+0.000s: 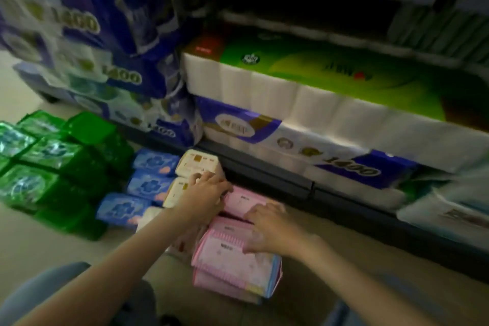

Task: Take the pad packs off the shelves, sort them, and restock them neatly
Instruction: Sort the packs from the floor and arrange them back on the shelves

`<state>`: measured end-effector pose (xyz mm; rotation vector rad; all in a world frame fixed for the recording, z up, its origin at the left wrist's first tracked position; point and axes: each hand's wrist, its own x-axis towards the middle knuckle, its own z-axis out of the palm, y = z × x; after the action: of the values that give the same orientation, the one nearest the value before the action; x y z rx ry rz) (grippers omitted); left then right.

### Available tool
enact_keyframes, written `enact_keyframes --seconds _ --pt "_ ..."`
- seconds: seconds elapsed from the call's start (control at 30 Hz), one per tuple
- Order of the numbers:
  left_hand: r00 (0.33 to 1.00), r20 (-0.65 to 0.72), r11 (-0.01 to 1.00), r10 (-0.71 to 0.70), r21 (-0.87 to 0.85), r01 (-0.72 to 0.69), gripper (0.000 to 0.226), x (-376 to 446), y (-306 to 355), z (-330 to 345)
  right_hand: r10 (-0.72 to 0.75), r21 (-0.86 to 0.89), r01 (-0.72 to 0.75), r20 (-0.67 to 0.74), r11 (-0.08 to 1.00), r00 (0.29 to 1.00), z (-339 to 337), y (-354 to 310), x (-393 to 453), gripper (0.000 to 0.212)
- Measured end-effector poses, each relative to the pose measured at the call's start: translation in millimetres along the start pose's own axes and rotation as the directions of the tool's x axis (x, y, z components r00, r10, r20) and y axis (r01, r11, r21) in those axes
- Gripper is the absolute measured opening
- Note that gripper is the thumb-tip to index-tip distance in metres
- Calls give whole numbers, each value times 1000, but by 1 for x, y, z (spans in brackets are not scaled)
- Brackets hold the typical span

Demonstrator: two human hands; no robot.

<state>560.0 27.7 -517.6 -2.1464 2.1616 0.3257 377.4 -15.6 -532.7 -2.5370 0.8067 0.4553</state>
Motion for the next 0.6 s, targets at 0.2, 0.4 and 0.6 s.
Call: enact_keyframes --seconds 0.2,0.4,0.6 --pt "952 247 983 -181 42 176 42 -14 -8 21 33 -55 -21 230 998 973 72 -31 19 101" --pt "975 82 974 -209 -71 215 38 -13 -7 31 164 105 -160 -30 982 986 61 -4 31 86" --pt "982 189 999 2 -51 7 42 -12 10 86 298 11 -299 -98 954 949 33 61 56 87"
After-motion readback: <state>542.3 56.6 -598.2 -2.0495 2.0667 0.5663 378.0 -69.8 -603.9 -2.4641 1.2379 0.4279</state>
